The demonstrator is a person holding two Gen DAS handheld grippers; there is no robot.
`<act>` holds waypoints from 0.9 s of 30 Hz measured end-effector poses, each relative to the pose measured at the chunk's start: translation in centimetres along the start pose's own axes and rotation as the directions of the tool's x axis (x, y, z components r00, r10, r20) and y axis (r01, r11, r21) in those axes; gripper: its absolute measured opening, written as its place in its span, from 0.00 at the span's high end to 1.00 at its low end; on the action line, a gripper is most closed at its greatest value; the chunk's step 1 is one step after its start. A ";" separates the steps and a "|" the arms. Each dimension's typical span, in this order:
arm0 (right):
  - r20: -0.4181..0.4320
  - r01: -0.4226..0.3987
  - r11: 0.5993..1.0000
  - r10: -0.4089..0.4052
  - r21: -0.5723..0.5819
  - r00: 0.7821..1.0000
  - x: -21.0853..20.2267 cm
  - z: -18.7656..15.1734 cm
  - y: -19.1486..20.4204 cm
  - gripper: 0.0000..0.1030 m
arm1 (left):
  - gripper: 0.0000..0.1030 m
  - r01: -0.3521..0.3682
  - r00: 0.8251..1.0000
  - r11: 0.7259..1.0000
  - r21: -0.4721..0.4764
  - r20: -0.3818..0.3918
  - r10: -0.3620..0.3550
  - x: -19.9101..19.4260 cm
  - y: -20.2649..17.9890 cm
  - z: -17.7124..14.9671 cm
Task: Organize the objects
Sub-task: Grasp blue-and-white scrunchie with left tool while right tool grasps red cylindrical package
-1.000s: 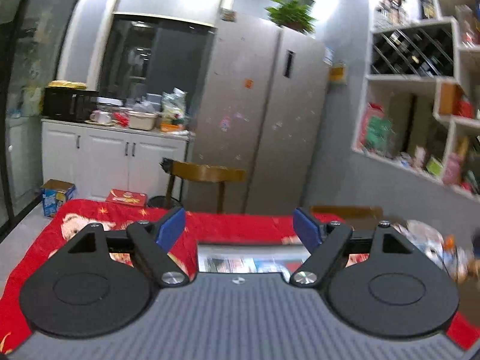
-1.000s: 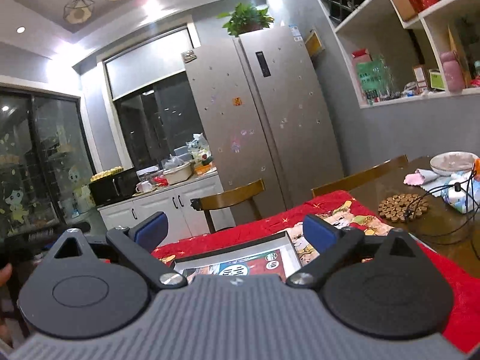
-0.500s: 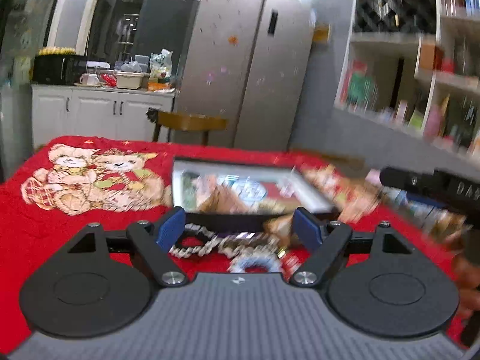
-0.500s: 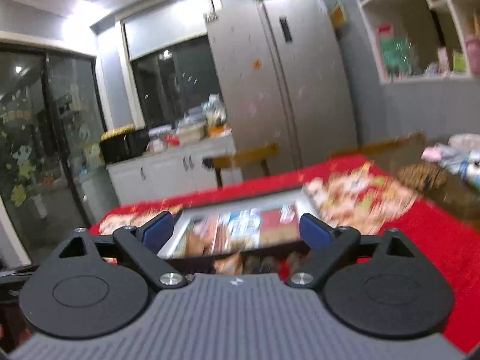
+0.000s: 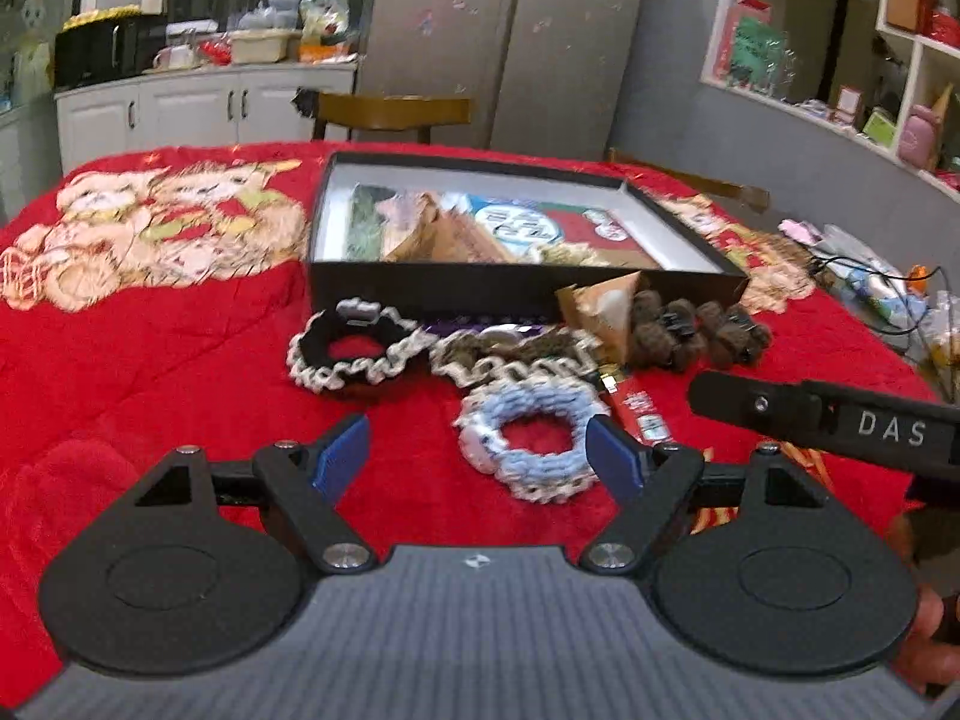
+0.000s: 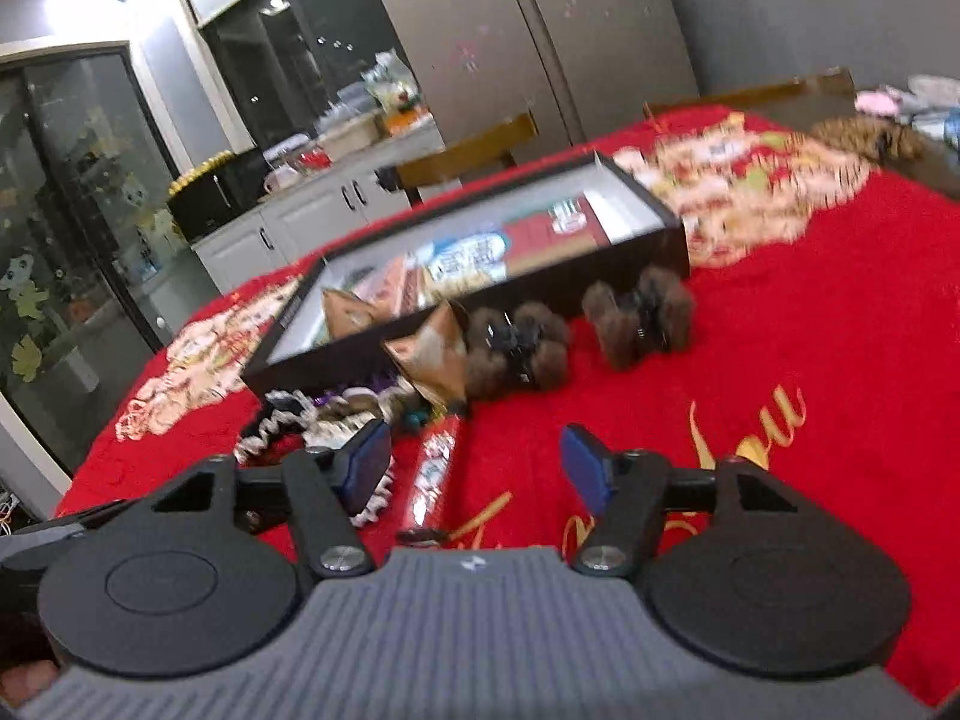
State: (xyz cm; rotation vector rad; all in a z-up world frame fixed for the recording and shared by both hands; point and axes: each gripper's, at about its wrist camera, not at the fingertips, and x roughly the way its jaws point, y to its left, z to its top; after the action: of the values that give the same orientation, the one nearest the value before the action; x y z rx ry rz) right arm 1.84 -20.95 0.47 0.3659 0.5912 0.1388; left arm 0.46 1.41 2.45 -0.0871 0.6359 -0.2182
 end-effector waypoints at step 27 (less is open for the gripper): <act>-0.029 0.025 0.987 -0.030 -0.160 0.999 2.0 -1.6 3.1 0.61 | 0.72 -0.024 1.000 0.999 0.026 0.007 0.024 1.6 -0.9 -0.9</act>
State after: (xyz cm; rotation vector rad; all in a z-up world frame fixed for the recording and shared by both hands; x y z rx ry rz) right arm 2.49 -17.13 -0.64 0.2002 0.6113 0.1650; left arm 0.99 0.13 0.93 -0.0547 0.6269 -0.2028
